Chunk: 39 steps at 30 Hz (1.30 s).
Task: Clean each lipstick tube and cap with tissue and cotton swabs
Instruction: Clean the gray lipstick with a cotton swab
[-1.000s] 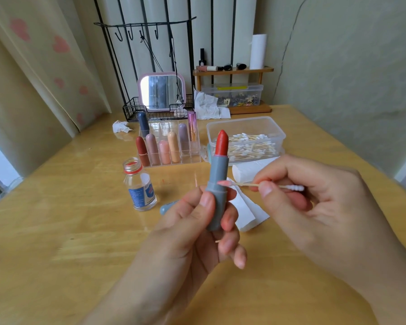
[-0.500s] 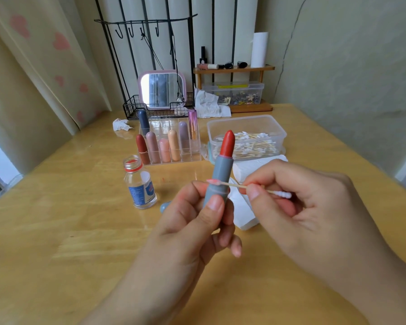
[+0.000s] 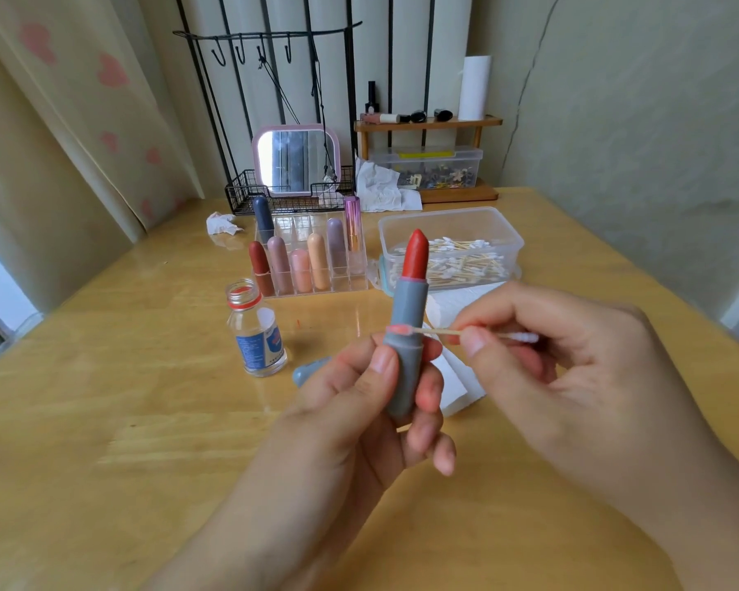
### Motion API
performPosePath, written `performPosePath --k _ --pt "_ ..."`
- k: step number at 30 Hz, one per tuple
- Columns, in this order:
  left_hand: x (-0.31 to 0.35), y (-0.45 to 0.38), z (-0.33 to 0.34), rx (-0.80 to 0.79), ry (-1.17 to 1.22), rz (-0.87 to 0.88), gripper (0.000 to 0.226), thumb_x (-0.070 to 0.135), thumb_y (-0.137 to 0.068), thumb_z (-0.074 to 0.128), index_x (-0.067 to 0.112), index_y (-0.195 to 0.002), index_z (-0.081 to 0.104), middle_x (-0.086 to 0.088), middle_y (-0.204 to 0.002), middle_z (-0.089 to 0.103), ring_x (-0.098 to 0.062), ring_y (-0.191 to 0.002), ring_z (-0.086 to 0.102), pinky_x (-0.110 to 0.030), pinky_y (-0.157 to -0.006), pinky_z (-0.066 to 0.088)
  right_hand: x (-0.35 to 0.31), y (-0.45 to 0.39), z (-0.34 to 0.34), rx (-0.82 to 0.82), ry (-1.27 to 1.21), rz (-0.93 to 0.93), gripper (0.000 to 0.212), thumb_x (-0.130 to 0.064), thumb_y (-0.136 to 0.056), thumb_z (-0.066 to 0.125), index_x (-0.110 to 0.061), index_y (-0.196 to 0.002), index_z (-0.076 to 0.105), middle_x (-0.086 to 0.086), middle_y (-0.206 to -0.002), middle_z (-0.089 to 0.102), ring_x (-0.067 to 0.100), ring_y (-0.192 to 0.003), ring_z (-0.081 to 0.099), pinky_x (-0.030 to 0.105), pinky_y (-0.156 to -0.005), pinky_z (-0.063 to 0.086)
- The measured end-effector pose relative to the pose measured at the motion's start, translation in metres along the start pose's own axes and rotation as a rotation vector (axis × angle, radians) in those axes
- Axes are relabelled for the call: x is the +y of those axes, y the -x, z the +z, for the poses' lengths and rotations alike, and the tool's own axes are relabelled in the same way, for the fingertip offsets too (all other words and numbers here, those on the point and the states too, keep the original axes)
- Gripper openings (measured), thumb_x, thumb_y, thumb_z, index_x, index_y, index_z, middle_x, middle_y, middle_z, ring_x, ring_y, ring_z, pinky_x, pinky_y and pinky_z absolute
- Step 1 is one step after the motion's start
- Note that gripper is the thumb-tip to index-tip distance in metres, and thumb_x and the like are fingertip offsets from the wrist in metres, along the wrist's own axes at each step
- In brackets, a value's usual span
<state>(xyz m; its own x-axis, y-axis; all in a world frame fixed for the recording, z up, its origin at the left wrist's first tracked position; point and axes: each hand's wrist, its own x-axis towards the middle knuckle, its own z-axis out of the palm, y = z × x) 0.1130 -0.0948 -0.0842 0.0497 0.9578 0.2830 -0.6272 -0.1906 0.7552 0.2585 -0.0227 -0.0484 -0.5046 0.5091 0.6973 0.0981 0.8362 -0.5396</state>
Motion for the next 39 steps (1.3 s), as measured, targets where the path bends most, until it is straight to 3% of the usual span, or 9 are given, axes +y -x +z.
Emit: performPosePath --k 5,9,13,18,24,29,31,33,39 --pt "0.0033 -0.0002 0.0007 -0.056 0.134 -0.062 0.031 0.023 -0.094 0.054 -0.002 -0.113 0.059 -0.008 -0.08 0.054 -0.014 -0.061 0.047 -0.034 -0.064 0.051 0.0061 -0.0019 -0.0087 -0.004 -0.068 0.07 0.013 -0.033 -0.08 0.052 -0.025 -0.073 0.06 0.011 -0.051 0.039 0.021 -0.047 0.038 0.03 -0.046 0.034" --pt "0.009 0.0004 0.0011 -0.095 0.264 -0.131 0.029 0.021 -0.1 0.044 0.001 -0.12 0.051 -0.01 -0.081 0.046 -0.018 -0.063 0.03 -0.037 -0.071 0.049 0.0053 -0.0014 -0.0048 -0.017 -0.086 0.065 0.013 -0.033 -0.081 0.052 -0.024 -0.076 0.06 0.007 -0.052 0.041 0.014 -0.047 0.036 0.02 -0.047 0.032" --pt "0.0092 0.0026 0.0021 -0.081 0.17 -0.083 0.01 0.012 -0.096 0.051 0.007 -0.099 0.058 -0.005 -0.075 0.046 -0.015 -0.059 0.031 -0.033 -0.066 0.05 0.0045 -0.0002 -0.001 -0.032 -0.085 0.048 0.014 -0.032 -0.083 0.052 -0.023 -0.077 0.06 0.001 -0.054 0.043 0.008 -0.048 0.035 0.015 -0.048 0.031" --pt "0.0088 0.0022 0.0026 -0.062 0.173 -0.056 0.02 0.017 -0.095 0.052 0.002 -0.106 0.058 -0.01 -0.08 0.052 -0.017 -0.063 0.049 -0.035 -0.065 0.052 0.0051 -0.002 -0.0079 -0.001 -0.132 0.118 0.016 -0.036 -0.078 0.052 -0.023 -0.077 0.062 0.022 -0.059 0.05 0.032 -0.051 0.044 0.043 -0.047 0.042" --pt "0.0045 0.0002 -0.002 -0.045 0.166 -0.053 0.034 0.025 -0.095 0.052 -0.004 -0.111 0.06 -0.008 -0.078 0.054 -0.014 -0.061 0.048 -0.033 -0.062 0.051 0.0019 0.0005 -0.0007 -0.025 -0.062 0.017 0.015 -0.03 -0.085 0.053 -0.024 -0.075 0.062 0.002 -0.054 0.039 0.009 -0.049 0.035 0.016 -0.049 0.031" --pt "0.0067 0.0012 0.0002 -0.069 0.198 -0.083 0.024 0.02 -0.093 0.056 0.003 -0.11 0.058 -0.005 -0.074 0.046 -0.015 -0.059 0.031 -0.032 -0.064 0.049 0.0034 0.0001 -0.0041 -0.018 -0.083 0.046 0.016 -0.028 -0.082 0.052 -0.022 -0.069 0.059 -0.005 -0.05 0.035 0.009 -0.048 0.032 0.014 -0.049 0.028" --pt "0.0087 0.0017 0.0022 -0.081 0.185 -0.071 0.018 0.013 -0.094 0.054 0.004 -0.109 0.057 -0.004 -0.074 0.044 -0.015 -0.059 0.027 -0.032 -0.064 0.049 0.0044 -0.0004 -0.0068 -0.021 -0.094 0.069 0.014 -0.03 -0.08 0.051 -0.023 -0.07 0.058 0.003 -0.05 0.036 0.012 -0.048 0.032 0.018 -0.049 0.029" --pt "0.01 0.0013 0.0026 -0.091 0.219 -0.088 0.018 0.012 -0.096 0.049 0.002 -0.111 0.055 -0.006 -0.076 0.046 -0.016 -0.06 0.03 -0.033 -0.066 0.049 0.0042 -0.0004 -0.007 -0.022 -0.098 0.077 0.013 -0.031 -0.08 0.051 -0.023 -0.071 0.058 0.009 -0.051 0.037 0.015 -0.048 0.033 0.02 -0.049 0.03" --pt "0.0065 0.0016 0.0009 -0.084 0.222 -0.082 0.025 0.019 -0.099 0.047 0.0 -0.11 0.057 -0.011 -0.082 0.052 -0.018 -0.065 0.05 -0.036 -0.067 0.051 0.0015 0.0007 -0.002 -0.024 -0.082 0.032 0.013 -0.029 -0.084 0.051 -0.023 -0.075 0.059 -0.001 -0.053 0.038 0.008 -0.049 0.034 0.018 -0.049 0.032"
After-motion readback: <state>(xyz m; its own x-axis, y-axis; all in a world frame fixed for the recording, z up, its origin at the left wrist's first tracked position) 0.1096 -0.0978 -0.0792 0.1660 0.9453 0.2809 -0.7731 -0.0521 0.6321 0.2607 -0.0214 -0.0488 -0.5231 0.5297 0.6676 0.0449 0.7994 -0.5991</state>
